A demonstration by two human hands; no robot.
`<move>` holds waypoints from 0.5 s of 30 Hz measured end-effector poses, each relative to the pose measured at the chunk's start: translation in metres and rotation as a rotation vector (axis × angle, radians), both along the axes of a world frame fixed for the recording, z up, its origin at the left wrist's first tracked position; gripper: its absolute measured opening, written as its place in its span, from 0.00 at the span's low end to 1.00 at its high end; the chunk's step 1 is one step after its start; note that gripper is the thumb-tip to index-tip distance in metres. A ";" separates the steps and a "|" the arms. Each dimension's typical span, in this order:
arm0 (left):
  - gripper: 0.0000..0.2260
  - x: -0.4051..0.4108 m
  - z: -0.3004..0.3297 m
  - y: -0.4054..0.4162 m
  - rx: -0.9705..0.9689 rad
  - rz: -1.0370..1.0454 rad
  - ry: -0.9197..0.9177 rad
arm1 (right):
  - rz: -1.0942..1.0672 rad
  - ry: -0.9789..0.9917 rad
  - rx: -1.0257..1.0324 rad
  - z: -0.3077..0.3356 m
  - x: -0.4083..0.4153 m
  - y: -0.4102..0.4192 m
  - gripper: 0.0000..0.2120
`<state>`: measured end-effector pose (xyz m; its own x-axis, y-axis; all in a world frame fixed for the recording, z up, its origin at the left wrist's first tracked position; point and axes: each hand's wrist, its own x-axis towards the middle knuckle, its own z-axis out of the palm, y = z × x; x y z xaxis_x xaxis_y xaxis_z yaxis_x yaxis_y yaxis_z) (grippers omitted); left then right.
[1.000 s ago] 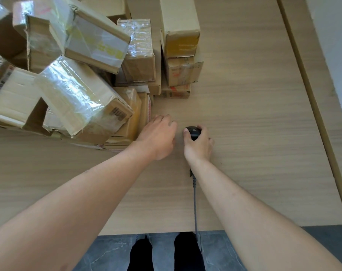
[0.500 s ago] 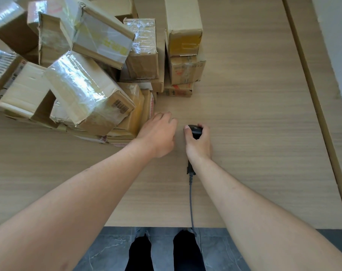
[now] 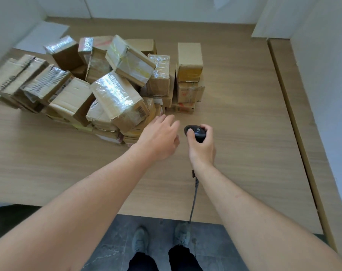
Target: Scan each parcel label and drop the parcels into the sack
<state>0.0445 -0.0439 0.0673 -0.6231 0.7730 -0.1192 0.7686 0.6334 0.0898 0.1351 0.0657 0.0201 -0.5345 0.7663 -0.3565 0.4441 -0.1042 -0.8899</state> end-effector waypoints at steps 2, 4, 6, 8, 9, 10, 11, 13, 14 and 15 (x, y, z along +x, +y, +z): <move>0.20 0.005 0.013 -0.006 0.017 -0.020 0.025 | -0.001 0.012 0.030 0.015 0.002 -0.006 0.16; 0.19 0.007 0.027 -0.013 0.047 -0.035 0.061 | -0.001 0.026 0.053 0.029 0.003 -0.010 0.16; 0.20 0.007 0.041 -0.020 0.081 -0.038 0.090 | 0.001 0.040 0.076 0.043 0.003 -0.014 0.16; 0.21 0.004 0.055 -0.028 0.107 -0.033 0.123 | 0.000 0.059 0.099 0.057 0.001 -0.017 0.16; 0.21 0.001 0.061 -0.032 0.116 -0.027 0.142 | 0.001 0.067 0.107 0.063 -0.001 -0.019 0.16; 0.20 -0.003 0.067 -0.035 0.125 -0.011 0.159 | 0.003 0.074 0.112 0.069 -0.004 -0.021 0.16; 0.20 -0.008 0.072 -0.039 0.133 0.016 0.168 | 0.008 0.082 0.117 0.075 -0.007 -0.023 0.16; 0.19 -0.019 0.079 -0.048 0.137 0.077 0.178 | 0.021 0.095 0.125 0.084 -0.014 -0.028 0.17; 0.19 -0.025 0.082 -0.052 0.133 0.103 0.188 | 0.027 0.100 0.125 0.087 -0.017 -0.030 0.16; 0.18 -0.030 0.083 -0.057 0.130 0.129 0.198 | 0.032 0.108 0.123 0.090 -0.021 -0.033 0.16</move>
